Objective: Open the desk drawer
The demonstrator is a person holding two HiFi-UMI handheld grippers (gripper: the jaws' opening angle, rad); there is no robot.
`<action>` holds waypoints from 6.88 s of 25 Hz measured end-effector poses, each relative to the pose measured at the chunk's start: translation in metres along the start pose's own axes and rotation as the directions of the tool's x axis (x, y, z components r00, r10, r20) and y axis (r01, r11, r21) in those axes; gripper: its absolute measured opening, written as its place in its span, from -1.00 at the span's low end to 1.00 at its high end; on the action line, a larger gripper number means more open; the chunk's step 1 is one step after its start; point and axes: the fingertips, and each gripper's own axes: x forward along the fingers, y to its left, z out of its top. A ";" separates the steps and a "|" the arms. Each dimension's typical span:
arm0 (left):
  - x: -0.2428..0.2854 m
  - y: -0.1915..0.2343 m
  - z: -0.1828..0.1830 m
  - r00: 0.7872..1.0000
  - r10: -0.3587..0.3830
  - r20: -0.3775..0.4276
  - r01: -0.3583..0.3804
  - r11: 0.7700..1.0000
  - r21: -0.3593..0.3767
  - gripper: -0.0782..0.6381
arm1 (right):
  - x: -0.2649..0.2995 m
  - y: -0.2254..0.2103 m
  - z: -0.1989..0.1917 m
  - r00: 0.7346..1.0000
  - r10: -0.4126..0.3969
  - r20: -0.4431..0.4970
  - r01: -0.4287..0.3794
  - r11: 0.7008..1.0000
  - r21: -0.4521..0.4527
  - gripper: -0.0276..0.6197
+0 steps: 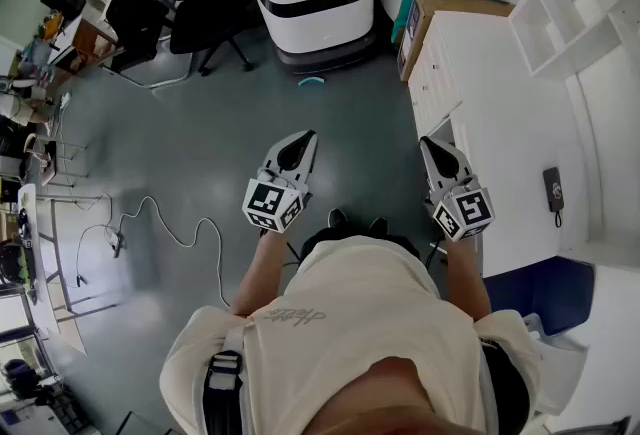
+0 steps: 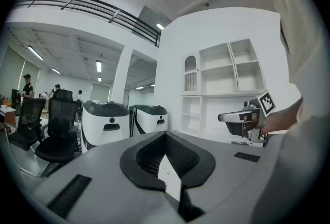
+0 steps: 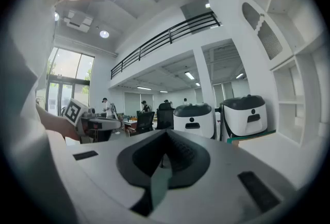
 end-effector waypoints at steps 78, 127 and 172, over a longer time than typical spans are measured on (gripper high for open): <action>0.519 0.274 0.049 0.740 -0.659 -0.137 0.661 0.750 -0.035 -0.78 | 0.400 -0.299 0.025 0.796 -0.603 -0.054 0.603 0.784 0.148 -0.93; 0.636 -0.006 0.010 0.245 -0.910 -0.336 0.961 0.274 -0.042 -0.78 | 0.185 -0.396 -0.096 0.395 -0.883 -0.252 0.899 0.315 0.304 -0.93; 0.700 0.017 -0.111 0.080 -0.854 -0.514 0.963 0.199 -0.181 -0.78 | 0.253 -0.462 -0.381 0.283 -0.589 -0.757 0.898 -0.113 0.424 -0.59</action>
